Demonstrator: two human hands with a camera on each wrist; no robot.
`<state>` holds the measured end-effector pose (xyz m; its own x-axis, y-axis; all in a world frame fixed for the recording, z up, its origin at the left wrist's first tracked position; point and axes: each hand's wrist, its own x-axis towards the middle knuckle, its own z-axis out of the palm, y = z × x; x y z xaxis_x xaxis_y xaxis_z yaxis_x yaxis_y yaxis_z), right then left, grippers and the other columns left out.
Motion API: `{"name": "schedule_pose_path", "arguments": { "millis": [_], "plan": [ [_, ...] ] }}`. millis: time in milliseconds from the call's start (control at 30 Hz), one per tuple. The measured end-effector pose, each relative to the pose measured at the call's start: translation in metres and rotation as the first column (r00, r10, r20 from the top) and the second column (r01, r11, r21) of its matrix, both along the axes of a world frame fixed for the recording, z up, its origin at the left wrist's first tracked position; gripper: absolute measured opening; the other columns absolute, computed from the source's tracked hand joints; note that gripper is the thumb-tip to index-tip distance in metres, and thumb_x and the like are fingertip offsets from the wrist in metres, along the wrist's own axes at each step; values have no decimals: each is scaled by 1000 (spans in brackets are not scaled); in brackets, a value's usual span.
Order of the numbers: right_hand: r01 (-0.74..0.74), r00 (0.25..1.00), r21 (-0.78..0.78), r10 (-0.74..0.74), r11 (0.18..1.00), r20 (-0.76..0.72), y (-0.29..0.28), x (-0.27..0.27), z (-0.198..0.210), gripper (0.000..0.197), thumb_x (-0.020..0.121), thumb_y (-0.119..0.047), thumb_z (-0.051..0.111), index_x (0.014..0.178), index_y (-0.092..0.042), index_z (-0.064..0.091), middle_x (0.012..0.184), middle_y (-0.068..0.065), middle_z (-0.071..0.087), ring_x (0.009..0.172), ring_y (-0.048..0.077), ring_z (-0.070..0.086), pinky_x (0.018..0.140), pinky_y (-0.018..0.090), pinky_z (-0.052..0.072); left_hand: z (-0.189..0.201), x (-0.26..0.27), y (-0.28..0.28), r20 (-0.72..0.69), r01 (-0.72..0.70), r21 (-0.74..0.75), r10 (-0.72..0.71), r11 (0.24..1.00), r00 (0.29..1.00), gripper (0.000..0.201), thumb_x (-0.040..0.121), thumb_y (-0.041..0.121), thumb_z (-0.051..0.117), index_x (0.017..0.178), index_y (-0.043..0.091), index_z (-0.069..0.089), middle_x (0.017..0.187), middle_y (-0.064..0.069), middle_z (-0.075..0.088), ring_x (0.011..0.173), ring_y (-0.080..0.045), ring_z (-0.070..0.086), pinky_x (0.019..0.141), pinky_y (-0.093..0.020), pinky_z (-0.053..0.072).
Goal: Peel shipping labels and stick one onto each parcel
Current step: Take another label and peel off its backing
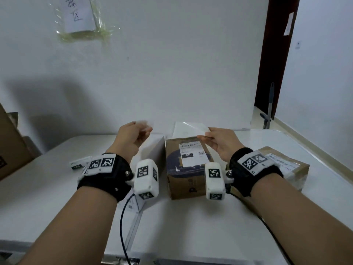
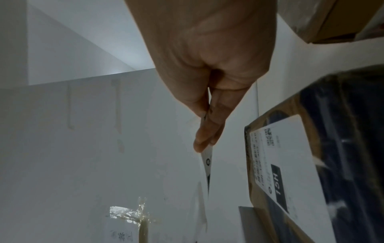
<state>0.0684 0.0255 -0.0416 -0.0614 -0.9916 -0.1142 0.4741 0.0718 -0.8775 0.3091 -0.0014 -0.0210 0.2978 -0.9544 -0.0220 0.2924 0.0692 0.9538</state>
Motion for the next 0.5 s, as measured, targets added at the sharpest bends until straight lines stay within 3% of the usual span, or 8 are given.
{"name": "schedule_pose_path", "arguments": {
  "millis": [100,200,267,333,400,433,500],
  "plan": [
    [48,999,23,-49,999,13,-2,-5,-2,35,93,13,47,127,9,53,93,22,65,71,22,68,59,21,60,3,3,-6,-143,-57,-48,50,997,988,15,94,-8,45,89,1,56,74,-10,55,49,-15,70,49,-21,56],
    [75,997,49,-76,996,19,-2,-10,-7,36,92,13,48,127,9,54,101,23,66,71,22,69,55,20,59,-1,7,-19,-171,-84,-61,72,995,983,25,95,-4,41,117,-1,52,83,-13,67,61,-20,74,75,-33,60],
    [83,996,55,-84,995,24,-3,-12,-9,36,91,14,48,127,10,54,97,22,66,71,23,69,56,20,60,-1,1,-28,-86,-71,-45,67,996,994,34,95,-2,40,129,0,47,100,-13,68,66,-18,74,81,-34,59],
    [80,996,52,-81,995,22,-5,-15,-10,37,91,14,48,127,9,54,91,21,66,70,23,70,59,21,60,3,-13,-33,-7,-12,-4,12,1000,1000,41,96,-3,39,136,5,40,126,-14,52,80,-26,71,76,-34,59],
    [77,997,50,-79,996,24,-6,-19,-10,37,91,14,49,127,7,54,87,20,66,68,21,70,60,21,60,7,-29,-37,147,111,79,-122,991,982,62,95,-3,44,149,15,21,130,-11,39,94,-35,65,78,-36,59],
    [79,996,45,-81,996,24,-7,-21,-8,37,90,14,49,127,7,53,86,20,66,68,22,70,60,21,60,9,-37,-39,271,149,124,-178,981,946,69,94,-2,48,151,16,14,133,-11,39,101,-37,64,80,-38,58],
    [79,996,31,-80,996,27,-9,-25,-6,37,90,15,49,127,9,53,85,19,65,70,23,69,59,21,60,9,-48,-45,514,141,145,-196,979,835,66,91,1,52,149,9,21,141,-17,45,116,-37,58,81,-38,57]
  ]
}}
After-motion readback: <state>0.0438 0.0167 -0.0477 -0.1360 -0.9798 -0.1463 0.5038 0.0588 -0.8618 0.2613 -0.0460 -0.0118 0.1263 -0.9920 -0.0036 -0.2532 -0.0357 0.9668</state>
